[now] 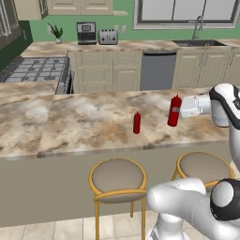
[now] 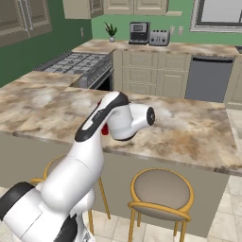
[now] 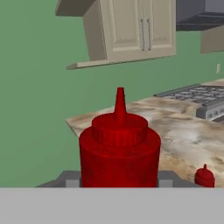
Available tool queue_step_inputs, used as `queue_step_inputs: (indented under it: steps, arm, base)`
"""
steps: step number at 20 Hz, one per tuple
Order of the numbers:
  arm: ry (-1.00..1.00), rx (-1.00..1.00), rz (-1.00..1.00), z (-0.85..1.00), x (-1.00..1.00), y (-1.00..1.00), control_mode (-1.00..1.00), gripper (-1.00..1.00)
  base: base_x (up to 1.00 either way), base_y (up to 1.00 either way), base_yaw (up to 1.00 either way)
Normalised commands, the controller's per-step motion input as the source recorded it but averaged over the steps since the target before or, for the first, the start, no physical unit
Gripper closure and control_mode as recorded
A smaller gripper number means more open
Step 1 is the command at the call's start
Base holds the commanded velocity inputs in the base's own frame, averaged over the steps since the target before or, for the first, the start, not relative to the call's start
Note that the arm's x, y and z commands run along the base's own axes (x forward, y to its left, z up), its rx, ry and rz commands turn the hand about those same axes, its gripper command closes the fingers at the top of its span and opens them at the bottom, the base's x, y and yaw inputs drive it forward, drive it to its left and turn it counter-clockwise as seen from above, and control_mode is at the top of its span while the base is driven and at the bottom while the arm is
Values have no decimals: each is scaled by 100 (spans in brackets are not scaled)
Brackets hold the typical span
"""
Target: The dining table condiment station is running low on ketchup. Refill the condiment station by opening the cabinet and taking the ketchup from the cabinet and placing it on the dining table.
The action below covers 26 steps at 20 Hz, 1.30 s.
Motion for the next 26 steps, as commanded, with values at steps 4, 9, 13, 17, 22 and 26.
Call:
queue_step_inputs:
  steps: [4, 9, 13, 17, 22, 26]
  arm:
    - [0, 0, 0, -21, 23, 0, -100, 100]
    - [0, 0, 0, -25, 20, 0, -100, 100]
    - [0, 0, 0, -25, 24, 0, -100, 100]
    - [0, 0, 0, -28, 27, 0, -100, 100]
    - [0, 0, 0, -29, 30, 0, -100, 100]
    - [0, 0, 0, -27, 35, 0, -100, 100]
  base:
    - [0, 0, 0]
    - [0, 0, 0]
    - [0, 0, 0]
    - [0, 0, 0]
    - [0, 0, 0]
    - [0, 0, 0]
